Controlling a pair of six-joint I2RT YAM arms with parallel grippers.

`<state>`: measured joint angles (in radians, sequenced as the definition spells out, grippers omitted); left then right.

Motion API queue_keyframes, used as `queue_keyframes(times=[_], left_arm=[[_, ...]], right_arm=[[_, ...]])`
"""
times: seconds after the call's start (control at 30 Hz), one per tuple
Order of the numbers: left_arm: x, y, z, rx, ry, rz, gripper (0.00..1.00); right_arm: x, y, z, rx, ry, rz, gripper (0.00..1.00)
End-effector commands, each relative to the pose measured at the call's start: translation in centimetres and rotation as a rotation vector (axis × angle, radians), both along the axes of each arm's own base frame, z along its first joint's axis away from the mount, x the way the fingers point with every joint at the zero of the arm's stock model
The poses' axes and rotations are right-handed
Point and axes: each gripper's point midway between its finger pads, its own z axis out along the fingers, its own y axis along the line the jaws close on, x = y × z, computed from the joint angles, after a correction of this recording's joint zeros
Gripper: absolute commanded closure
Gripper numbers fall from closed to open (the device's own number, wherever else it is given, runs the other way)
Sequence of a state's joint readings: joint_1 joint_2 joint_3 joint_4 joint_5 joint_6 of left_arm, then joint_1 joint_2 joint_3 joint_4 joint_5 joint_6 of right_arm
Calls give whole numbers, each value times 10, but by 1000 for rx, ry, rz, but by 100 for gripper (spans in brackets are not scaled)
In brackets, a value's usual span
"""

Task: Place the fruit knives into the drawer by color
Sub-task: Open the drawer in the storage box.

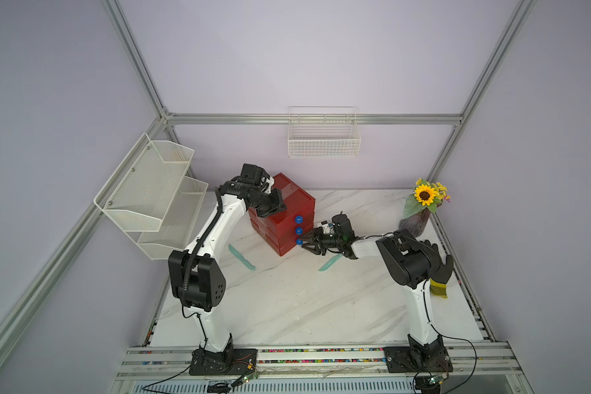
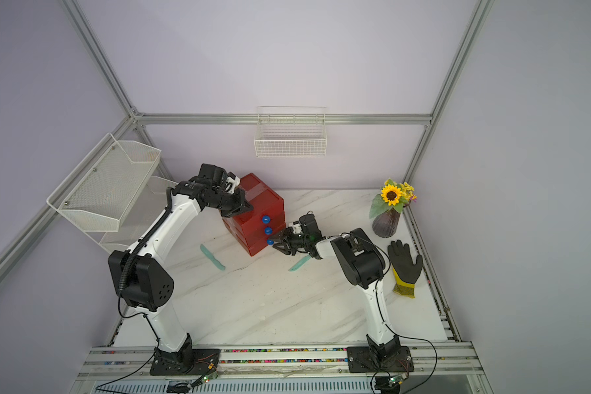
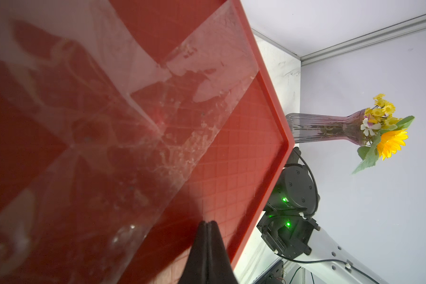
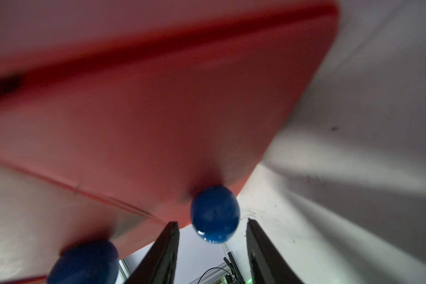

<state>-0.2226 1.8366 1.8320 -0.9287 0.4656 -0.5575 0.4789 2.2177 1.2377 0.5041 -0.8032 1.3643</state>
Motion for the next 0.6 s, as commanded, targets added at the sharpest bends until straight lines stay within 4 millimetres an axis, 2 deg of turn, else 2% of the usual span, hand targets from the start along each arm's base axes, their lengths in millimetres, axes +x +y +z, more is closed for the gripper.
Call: queue_keyframes(times=[0.0, 0.23, 0.37, 0.43, 0.57], left_arm=[[-24, 9, -41, 64, 168, 15, 95], [-25, 8, -45, 62, 177, 12, 95], [-24, 7, -47, 60, 179, 11, 95], [-23, 7, -49, 58, 181, 10, 95], [-21, 6, -49, 57, 180, 9, 95]], right_arm=[[3, 8, -1, 3, -12, 18, 52], [7, 17, -5, 17, -9, 30, 58], [7, 20, -6, 17, -11, 37, 69], [7, 20, -7, 17, -13, 39, 78], [9, 21, -4, 20, -22, 46, 88]])
